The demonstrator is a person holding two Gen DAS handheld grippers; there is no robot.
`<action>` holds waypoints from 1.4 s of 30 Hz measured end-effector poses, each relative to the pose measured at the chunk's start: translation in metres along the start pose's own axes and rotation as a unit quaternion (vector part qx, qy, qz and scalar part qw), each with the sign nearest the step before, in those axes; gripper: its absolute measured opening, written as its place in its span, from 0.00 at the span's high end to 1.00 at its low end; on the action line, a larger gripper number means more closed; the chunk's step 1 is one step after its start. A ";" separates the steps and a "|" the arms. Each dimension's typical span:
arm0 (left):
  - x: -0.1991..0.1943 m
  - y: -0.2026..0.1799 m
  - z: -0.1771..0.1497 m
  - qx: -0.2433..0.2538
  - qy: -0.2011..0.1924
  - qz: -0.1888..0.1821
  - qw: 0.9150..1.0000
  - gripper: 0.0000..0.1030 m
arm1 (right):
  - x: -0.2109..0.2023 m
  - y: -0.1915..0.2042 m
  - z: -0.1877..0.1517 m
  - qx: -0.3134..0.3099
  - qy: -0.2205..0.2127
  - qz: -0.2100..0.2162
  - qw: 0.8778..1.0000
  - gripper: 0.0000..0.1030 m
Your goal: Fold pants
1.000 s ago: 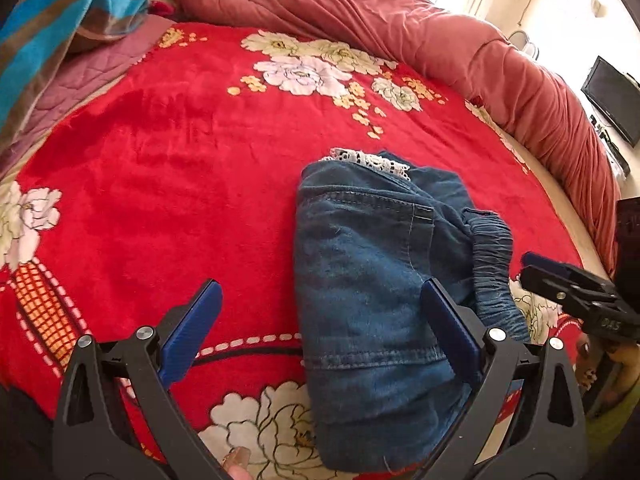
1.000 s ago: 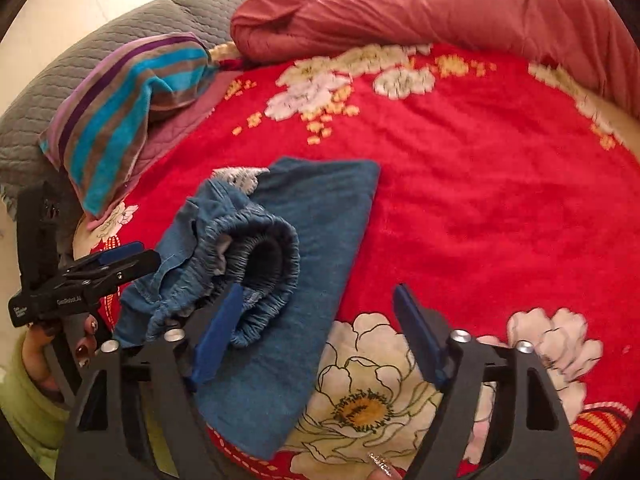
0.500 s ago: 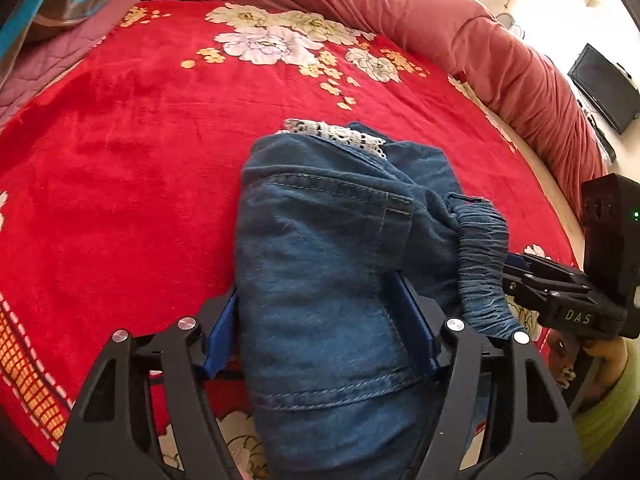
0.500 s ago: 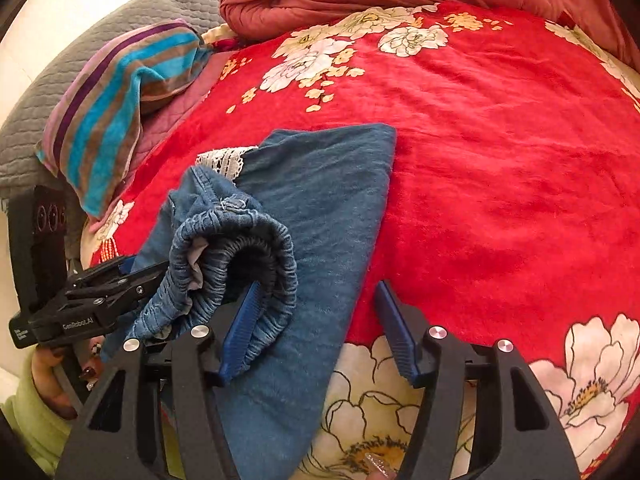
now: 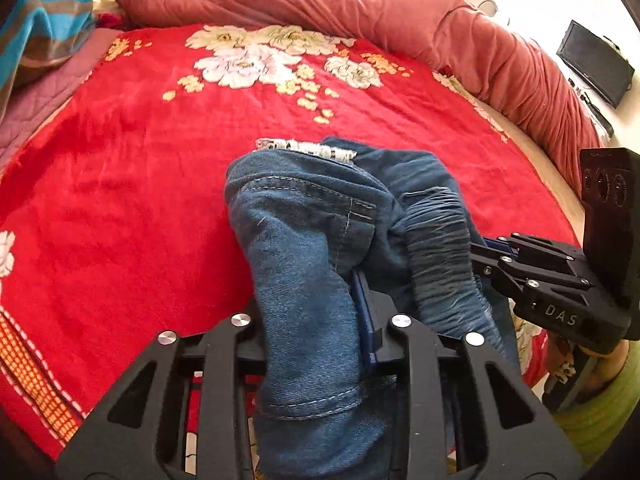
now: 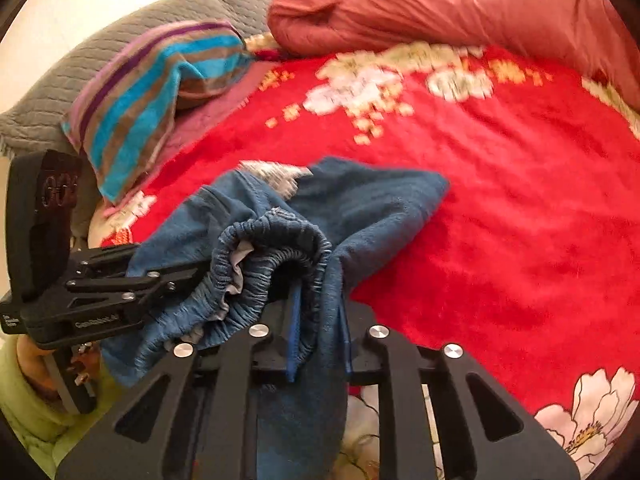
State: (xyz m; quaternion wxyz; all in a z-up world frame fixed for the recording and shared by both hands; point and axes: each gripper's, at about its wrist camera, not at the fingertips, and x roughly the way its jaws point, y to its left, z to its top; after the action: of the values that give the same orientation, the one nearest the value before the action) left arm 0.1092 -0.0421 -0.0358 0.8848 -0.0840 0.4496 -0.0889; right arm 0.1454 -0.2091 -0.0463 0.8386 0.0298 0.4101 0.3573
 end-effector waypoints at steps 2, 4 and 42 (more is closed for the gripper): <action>-0.003 0.001 0.004 0.000 -0.004 -0.002 1.000 0.80 | -0.004 0.005 0.007 -0.010 -0.010 0.004 1.000 0.87; -0.007 0.001 0.009 -0.001 -0.011 -0.002 1.000 0.80 | -0.007 0.010 0.015 -0.022 -0.017 0.006 1.000 0.87; -0.023 0.030 0.068 -0.015 -0.072 0.023 0.997 0.80 | 0.014 0.027 0.091 -0.073 -0.054 -0.009 0.996 0.88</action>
State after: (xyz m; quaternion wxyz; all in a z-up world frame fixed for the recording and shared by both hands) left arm 0.1533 -0.0034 0.0144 0.9155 -0.0931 0.3876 -0.0553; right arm 0.2001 -0.1587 0.0138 0.8627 -0.0153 0.3369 0.3768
